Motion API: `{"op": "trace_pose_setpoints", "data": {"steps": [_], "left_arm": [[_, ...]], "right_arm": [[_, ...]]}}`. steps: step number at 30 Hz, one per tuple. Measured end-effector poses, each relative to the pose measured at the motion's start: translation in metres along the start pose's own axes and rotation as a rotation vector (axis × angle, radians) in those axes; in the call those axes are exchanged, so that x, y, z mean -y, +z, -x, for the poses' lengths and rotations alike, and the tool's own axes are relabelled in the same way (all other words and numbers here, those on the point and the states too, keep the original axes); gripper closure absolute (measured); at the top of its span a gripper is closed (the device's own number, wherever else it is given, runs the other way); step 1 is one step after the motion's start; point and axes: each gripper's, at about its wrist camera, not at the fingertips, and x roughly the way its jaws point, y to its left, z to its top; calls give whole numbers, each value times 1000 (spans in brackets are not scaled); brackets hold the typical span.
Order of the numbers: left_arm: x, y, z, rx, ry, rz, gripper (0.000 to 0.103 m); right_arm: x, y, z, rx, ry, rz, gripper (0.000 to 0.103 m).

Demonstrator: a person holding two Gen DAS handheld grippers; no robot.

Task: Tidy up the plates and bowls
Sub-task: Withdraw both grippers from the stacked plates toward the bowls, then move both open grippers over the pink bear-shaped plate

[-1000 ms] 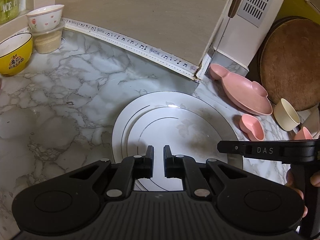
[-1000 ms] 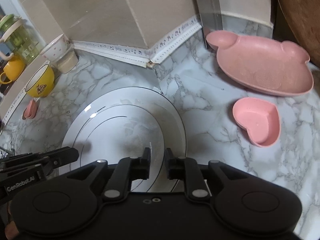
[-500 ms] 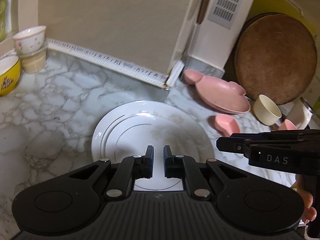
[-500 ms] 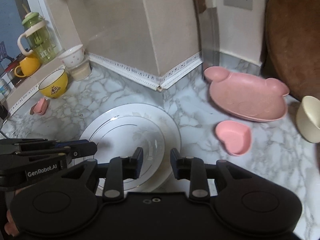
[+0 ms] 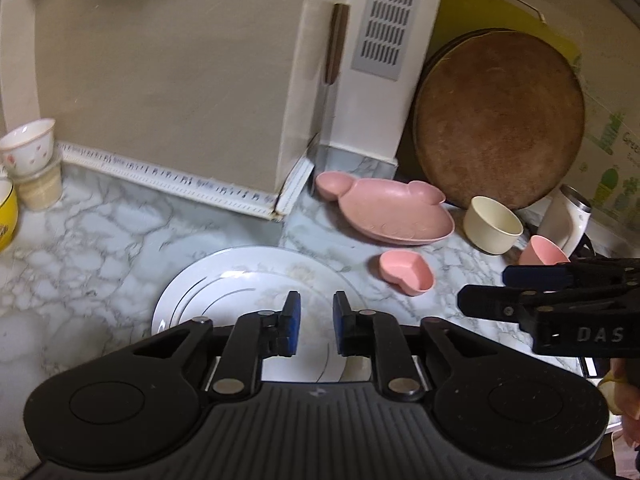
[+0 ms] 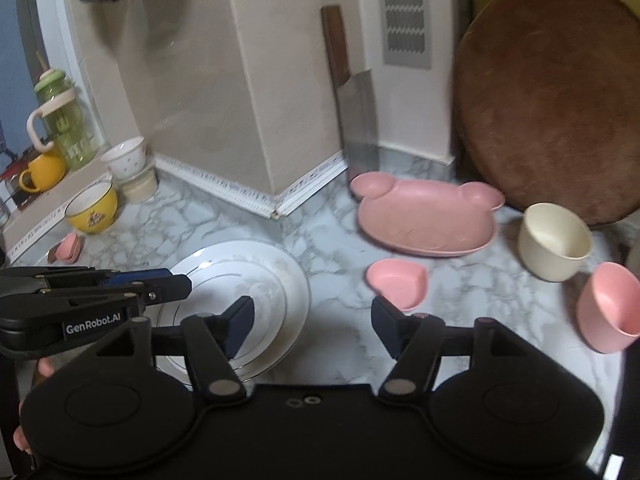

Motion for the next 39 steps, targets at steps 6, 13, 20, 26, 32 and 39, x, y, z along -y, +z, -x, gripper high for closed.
{"op": "trace_pose_setpoints", "data": {"steps": [6, 13, 20, 26, 32, 39], "left_arm": [[13, 5, 9, 57, -56, -35, 36], [25, 10, 14, 82, -101, -76, 35], [32, 15, 13, 94, -115, -75, 23], [40, 23, -6, 66, -110, -42, 23], [51, 34, -35, 14, -63, -24, 23], [63, 58, -81, -23, 2, 11, 23]], "right_arm": [[1, -5, 23, 55, -70, -4, 20], [-1, -9, 42, 112, -167, 21, 4], [13, -9, 48, 132, -229, 24, 0], [42, -1, 35, 134, -222, 18, 0], [81, 8, 13, 130, -206, 38, 0], [131, 44, -25, 101, -148, 10, 0]]}}
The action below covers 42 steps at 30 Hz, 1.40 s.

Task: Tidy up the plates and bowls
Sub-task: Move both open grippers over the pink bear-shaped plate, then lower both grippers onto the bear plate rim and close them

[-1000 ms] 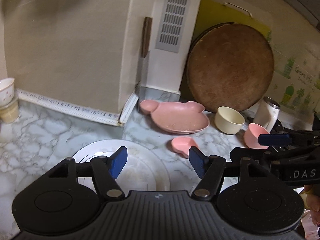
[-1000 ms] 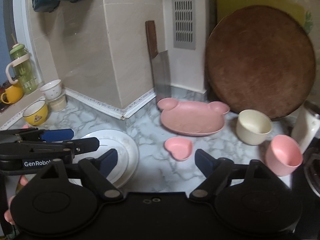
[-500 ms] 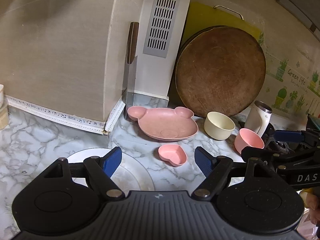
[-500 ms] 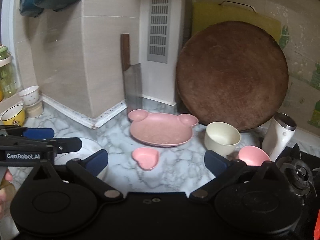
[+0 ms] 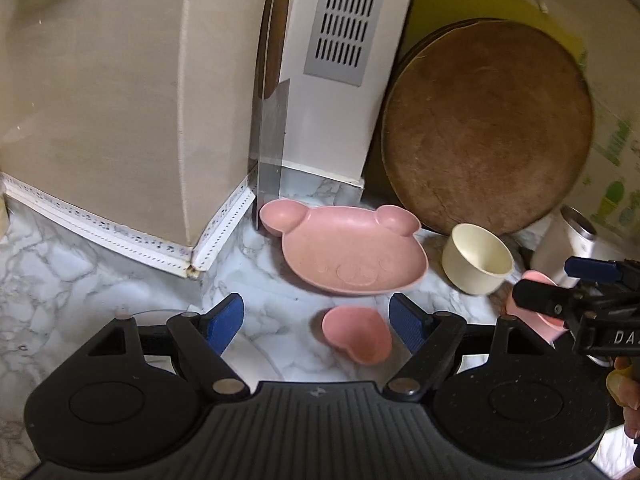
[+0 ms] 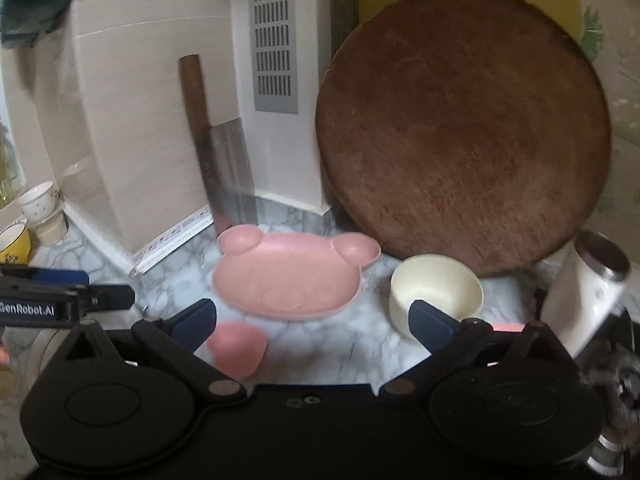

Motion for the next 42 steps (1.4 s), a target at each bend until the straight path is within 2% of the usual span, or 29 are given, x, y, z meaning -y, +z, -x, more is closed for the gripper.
{"op": "trace_pose_setpoints", "data": {"steps": [7, 15, 21, 31, 38, 40, 42], "left_arm": [[10, 26, -50, -55, 30, 52, 23], [13, 51, -100, -90, 94, 60, 23], [12, 57, -131, -158, 111, 80, 23], [4, 58, -166, -209, 111, 123, 23], [4, 56, -189, -241, 118, 115, 24], [4, 55, -194, -243, 124, 111, 27], [2, 54, -199, -254, 125, 118, 42]], "right_arm": [[27, 34, -61, -84, 66, -53, 0], [33, 58, -128, -202, 107, -76, 5], [42, 63, -166, -296, 140, -145, 16], [39, 60, -201, -389, 145, -134, 29], [41, 54, -219, -436, 133, -102, 53], [44, 54, -224, -446, 140, -106, 56], [46, 53, -226, -454, 147, -102, 57]]}}
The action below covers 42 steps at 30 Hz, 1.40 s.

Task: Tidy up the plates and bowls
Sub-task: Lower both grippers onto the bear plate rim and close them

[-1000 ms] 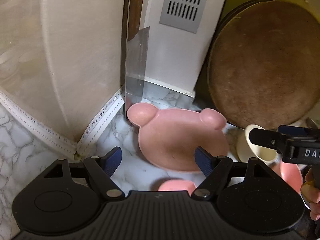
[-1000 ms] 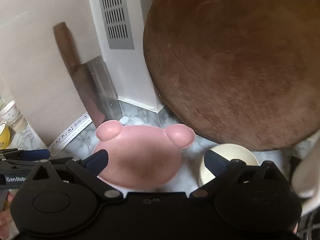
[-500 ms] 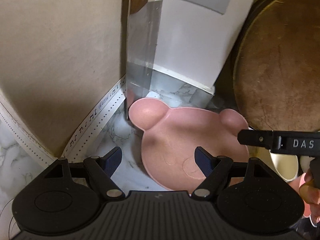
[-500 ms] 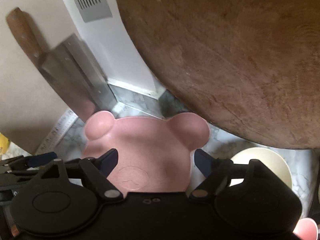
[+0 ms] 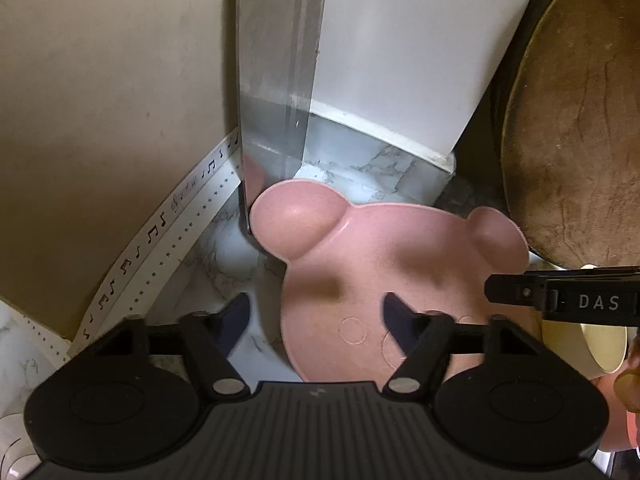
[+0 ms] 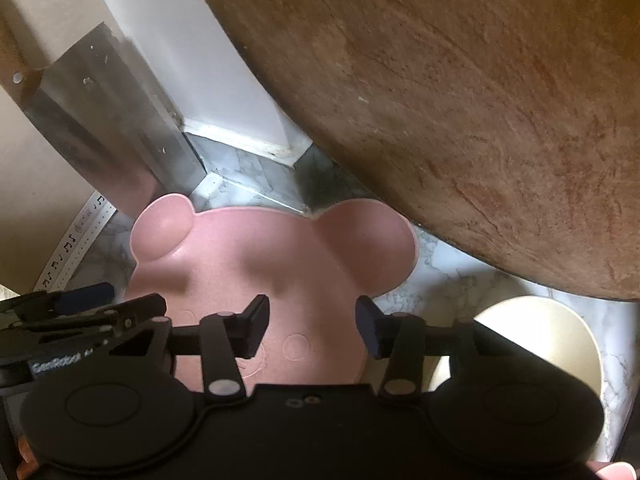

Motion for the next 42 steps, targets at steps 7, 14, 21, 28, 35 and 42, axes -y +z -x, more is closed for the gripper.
{"op": "trace_pose_setpoints", "data": {"steps": [7, 14, 21, 28, 35, 42], "left_arm": [[-12, 0, -9, -32, -5, 57, 65], [-11, -2, -11, -36, -12, 67, 80], [-13, -2, -10, -39, 10, 62, 86], [-15, 0, -6, -31, 11, 52, 86], [-16, 0, -9, -39, 6, 59, 86], [-14, 0, -13, -38, -5, 46, 87]], "right_arm": [[10, 3, -2, -28, 14, 9, 73], [14, 6, -2, -33, 17, 4, 90], [10, 8, 4, -12, -21, 28, 84], [13, 16, 11, 1, -62, 31, 65], [10, 13, -1, -31, -67, 40, 77], [14, 10, -3, -25, -65, 28, 85]]}}
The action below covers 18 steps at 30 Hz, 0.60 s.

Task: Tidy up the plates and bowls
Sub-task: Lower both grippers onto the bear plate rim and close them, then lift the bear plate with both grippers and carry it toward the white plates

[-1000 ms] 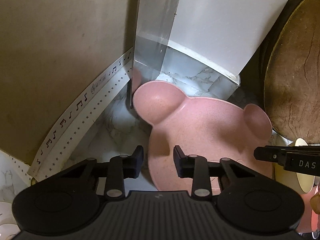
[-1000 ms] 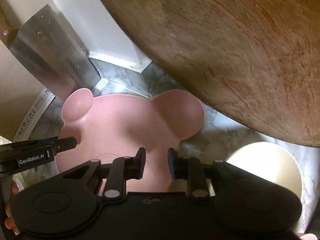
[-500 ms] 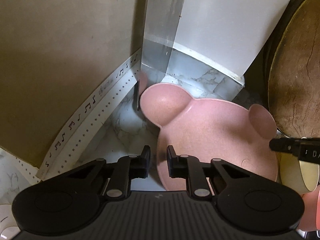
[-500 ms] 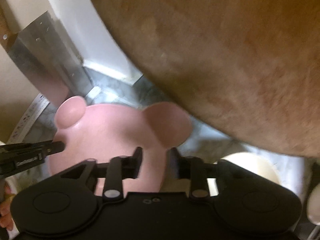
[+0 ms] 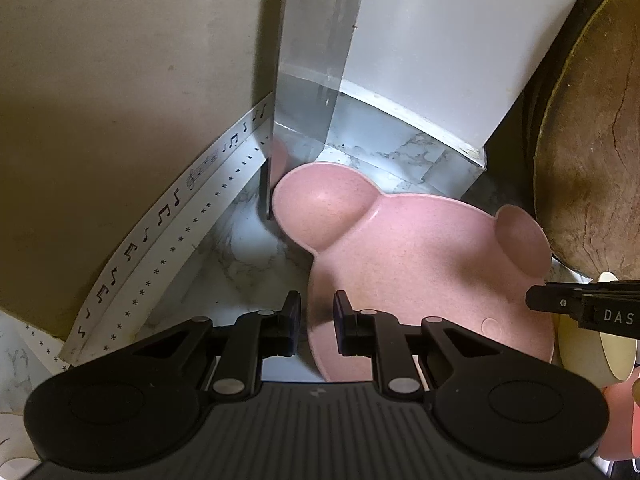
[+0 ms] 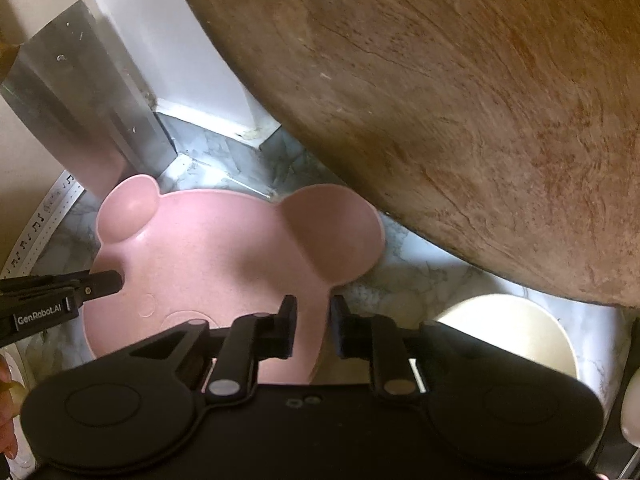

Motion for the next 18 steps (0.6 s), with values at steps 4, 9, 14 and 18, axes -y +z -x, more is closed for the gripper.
{"op": "trace_pose_setpoints", "data": {"steps": [4, 9, 14, 18], "left_arm": [[2, -1, 0, 5, 4, -22, 90], [1, -1, 1, 3, -7, -10, 91], [-1, -2, 11, 17, -26, -8, 91], [-4, -5, 22, 27, -37, -1, 91]], "right_arm": [[1, -2, 2, 9, -11, 3, 94], [4, -6, 7, 36, -12, -5, 98], [0, -11, 18, 65, -14, 3, 98], [-5, -18, 31, 85, -2, 9, 98]]}}
